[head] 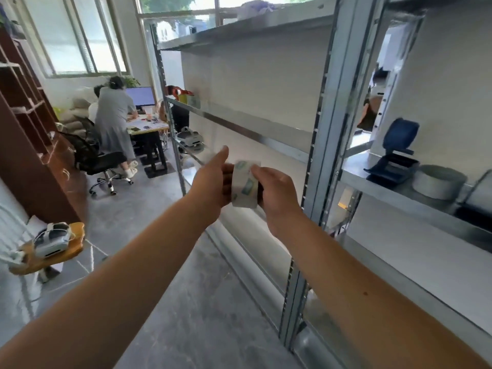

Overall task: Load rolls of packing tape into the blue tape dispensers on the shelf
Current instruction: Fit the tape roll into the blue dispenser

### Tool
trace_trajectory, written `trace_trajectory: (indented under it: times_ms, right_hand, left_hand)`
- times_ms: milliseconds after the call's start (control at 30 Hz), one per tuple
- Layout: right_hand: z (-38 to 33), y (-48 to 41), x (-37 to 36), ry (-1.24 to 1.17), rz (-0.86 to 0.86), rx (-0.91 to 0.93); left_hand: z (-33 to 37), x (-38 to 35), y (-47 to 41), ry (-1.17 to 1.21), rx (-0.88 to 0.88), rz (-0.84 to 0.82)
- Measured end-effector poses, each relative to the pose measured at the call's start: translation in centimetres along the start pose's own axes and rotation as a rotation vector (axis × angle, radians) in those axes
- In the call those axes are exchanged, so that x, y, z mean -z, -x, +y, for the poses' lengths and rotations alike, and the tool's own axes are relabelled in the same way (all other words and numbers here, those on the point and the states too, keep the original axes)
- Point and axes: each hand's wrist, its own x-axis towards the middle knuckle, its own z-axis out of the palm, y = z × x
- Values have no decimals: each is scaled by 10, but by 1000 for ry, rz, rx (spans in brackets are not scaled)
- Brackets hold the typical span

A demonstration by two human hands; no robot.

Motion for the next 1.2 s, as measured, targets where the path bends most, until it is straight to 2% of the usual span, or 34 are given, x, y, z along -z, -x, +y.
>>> trace_trajectory:
  times_ms: [267,433,633,833,1033,1133,1200]
  right_hand:
    - [-24,-57,76,56,286,86]
    - [-32,-82,125,78,434,126]
    - [-45,-76,183,235,593,236]
    - [-67,-70,221,61,718,287]
    - [-80,-61,237,9,872,420]
    - [-86,-70,240,-4,945,424]
    - [-91,-79,241,-3,984,415]
  left_hand:
    - [-9,-102,-67,-54,-23,-304]
    - [-19,-168,-93,-104,-28,-390]
    - [-36,-230,-105,-167,-54,-599]
    - [-44,-272,-100,-220,-456,-703]
    - [-66,-287,-118,-320,-837,-692]
    - [-67,-300,-129,-285,-863,-663]
    - [-60,-311,-131,-241,-735,-677]
